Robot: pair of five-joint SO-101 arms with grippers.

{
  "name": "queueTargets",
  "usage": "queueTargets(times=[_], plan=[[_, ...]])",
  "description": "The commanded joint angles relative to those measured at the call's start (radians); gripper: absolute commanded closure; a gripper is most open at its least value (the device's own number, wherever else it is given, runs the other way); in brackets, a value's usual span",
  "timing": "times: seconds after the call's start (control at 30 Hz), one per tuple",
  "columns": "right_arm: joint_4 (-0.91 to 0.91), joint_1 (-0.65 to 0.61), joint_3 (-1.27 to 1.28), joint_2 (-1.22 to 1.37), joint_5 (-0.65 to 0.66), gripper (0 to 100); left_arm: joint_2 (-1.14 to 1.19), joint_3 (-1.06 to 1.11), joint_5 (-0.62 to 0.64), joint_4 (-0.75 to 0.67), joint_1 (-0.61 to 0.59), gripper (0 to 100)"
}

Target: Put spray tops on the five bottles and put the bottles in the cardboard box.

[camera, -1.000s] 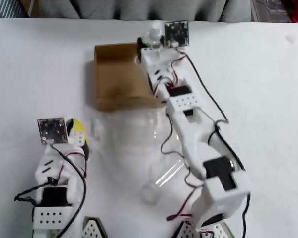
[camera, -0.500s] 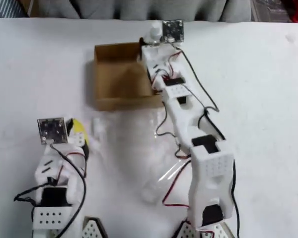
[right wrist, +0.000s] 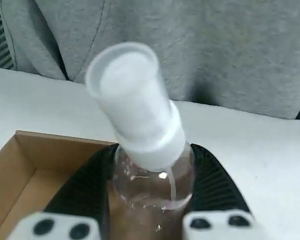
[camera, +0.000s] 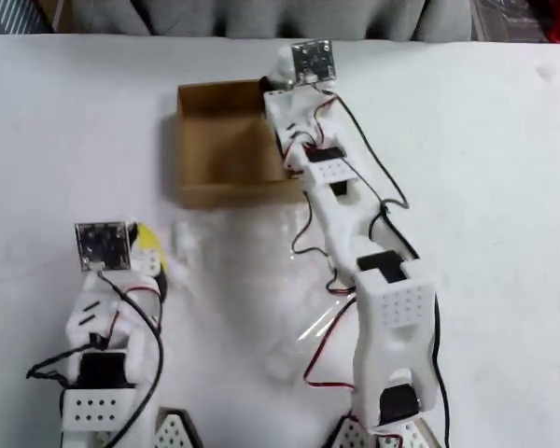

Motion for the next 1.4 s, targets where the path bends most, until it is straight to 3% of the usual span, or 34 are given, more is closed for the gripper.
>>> queueTargets(times=[0.0, 0.17, 0.4, 1.37], plan=[[-0.01, 0.015, -0.078, -0.022, 0.009, 98.4, -0.013, -0.006, -0.014, 0.0, -0.005, 98], [0.176, 0.015, -0.229, 0.033, 0.005, 98.3, -0.013, -0.006, -0.014, 0.0, -0.005, 98], [0.263, 0.03, -0.433, 0.202, 0.006, 98.3, -0.013, -0.006, -0.014, 0.0, -0.005, 98], [0.277, 0.033, -0.499, 0.292, 0.011, 98.2, -0.013, -0.006, -0.015, 0.0, -0.005, 98]])
